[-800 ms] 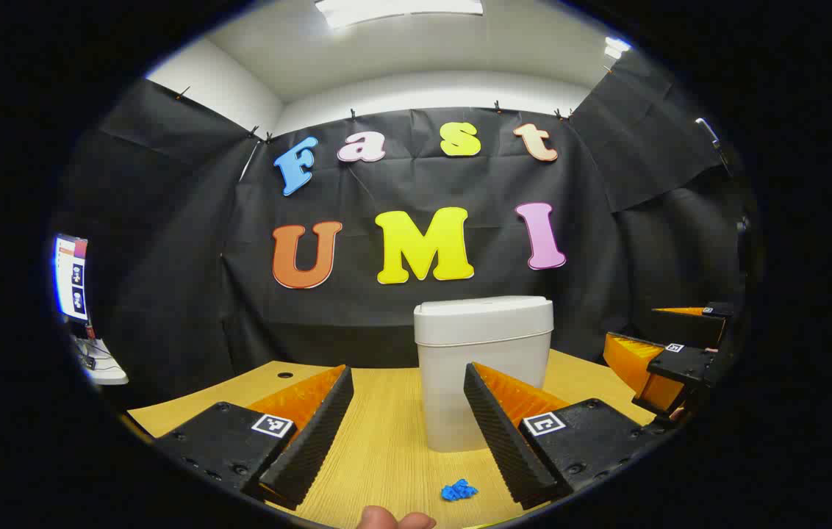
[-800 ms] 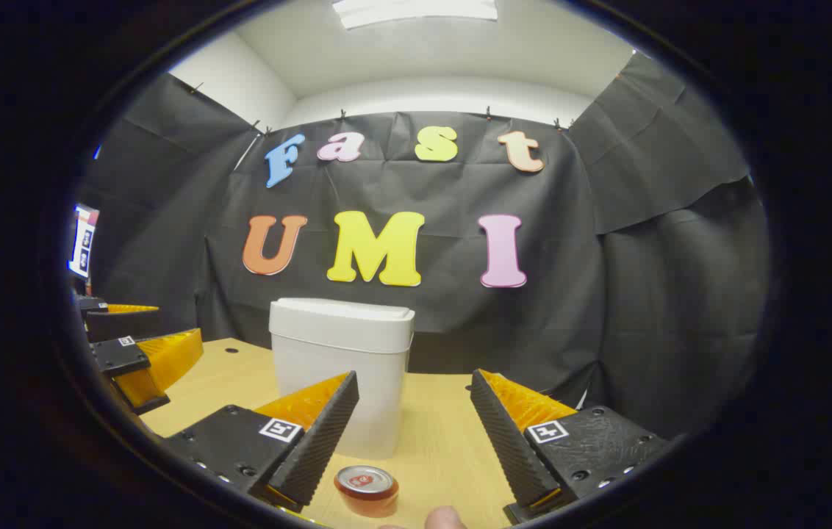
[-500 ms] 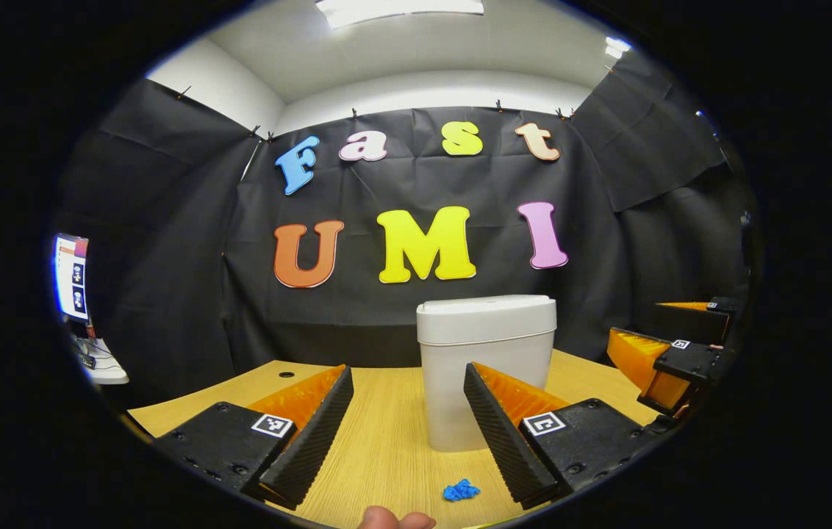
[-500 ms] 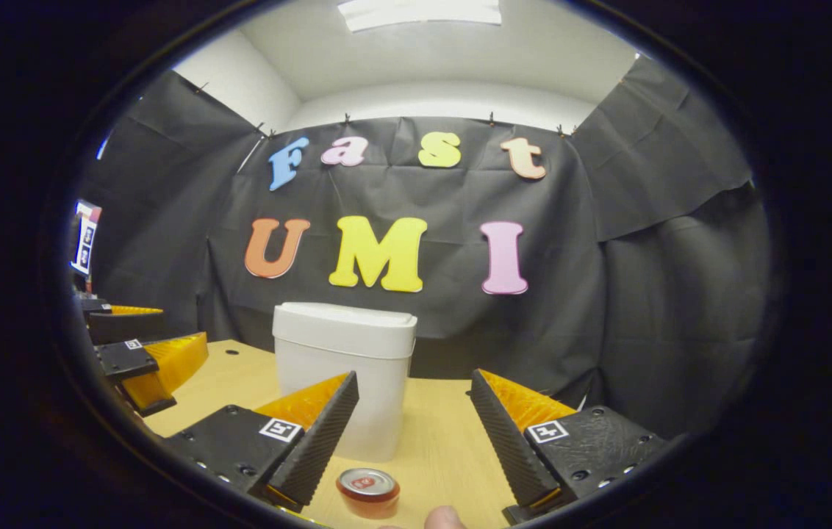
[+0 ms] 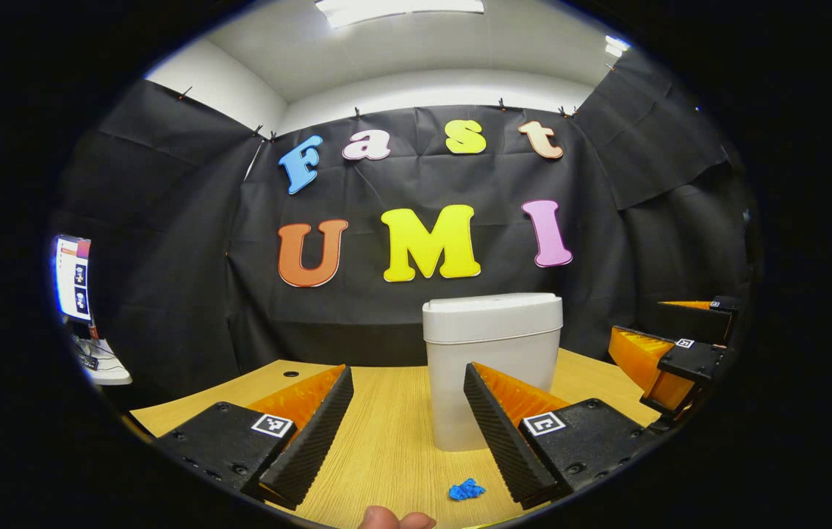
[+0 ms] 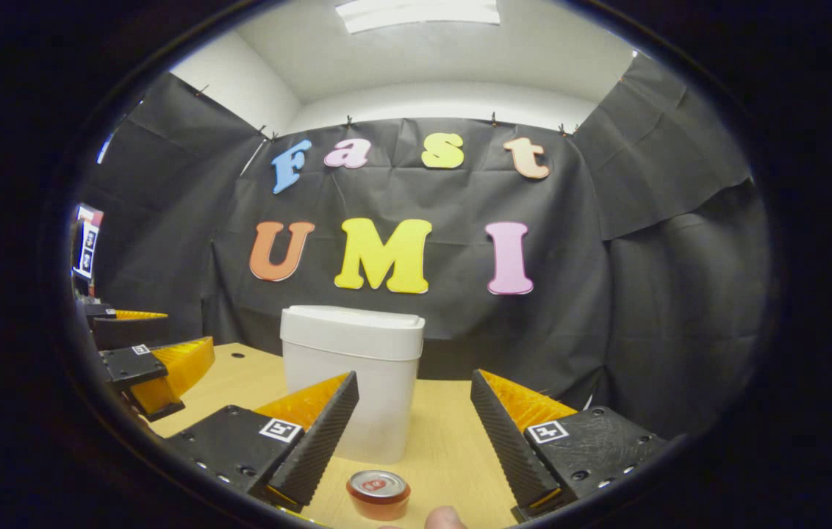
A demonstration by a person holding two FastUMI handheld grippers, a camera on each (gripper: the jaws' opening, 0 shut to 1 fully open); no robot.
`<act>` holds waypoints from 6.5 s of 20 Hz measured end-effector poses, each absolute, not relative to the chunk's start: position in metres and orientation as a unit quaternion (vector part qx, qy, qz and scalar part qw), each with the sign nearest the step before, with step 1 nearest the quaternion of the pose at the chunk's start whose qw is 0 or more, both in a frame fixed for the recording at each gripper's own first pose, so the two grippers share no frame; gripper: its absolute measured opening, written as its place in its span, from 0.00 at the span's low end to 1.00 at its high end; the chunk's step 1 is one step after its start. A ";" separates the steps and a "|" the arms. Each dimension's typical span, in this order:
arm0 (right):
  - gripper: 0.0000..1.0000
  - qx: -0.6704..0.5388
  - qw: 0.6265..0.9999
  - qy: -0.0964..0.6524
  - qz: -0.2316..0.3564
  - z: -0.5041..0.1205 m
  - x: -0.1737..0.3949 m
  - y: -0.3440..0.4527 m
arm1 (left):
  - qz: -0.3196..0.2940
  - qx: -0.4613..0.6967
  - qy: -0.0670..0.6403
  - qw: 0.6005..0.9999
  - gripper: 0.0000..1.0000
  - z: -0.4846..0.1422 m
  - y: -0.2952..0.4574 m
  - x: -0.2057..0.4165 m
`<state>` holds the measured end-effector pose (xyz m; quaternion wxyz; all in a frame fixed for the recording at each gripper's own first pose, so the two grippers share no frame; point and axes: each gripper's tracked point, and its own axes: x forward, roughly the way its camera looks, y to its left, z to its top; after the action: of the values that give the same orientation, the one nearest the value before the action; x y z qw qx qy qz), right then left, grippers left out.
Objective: Press the lid of the desktop garbage bin to open it, pick up the crumpled paper on the desktop and throw it into the bin, then pick up the pop can on the desktop and drop it into the bin, and finally close the garbage bin lid.
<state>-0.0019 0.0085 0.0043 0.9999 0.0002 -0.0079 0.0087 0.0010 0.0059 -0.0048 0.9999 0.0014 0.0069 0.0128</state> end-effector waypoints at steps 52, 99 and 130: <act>0.00 0.015 0.969 0.175 0.176 0.053 0.174 0.089 | 0.013 -0.006 0.024 1.000 0.98 -0.021 0.015 0.010; 0.95 0.040 0.997 0.015 0.066 0.044 0.043 -0.012 | -0.008 0.001 0.025 1.000 0.98 -0.031 -0.021 0.011; 0.95 0.039 0.993 0.077 0.078 -0.071 0.012 -0.053 | -0.004 -0.017 0.236 0.972 0.98 -0.225 -0.064 -0.022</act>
<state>0.0122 -0.0530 -0.0705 0.9932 0.0393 0.0768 0.0784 -0.0225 -0.0644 -0.2253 0.9716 -0.0166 0.2360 -0.0038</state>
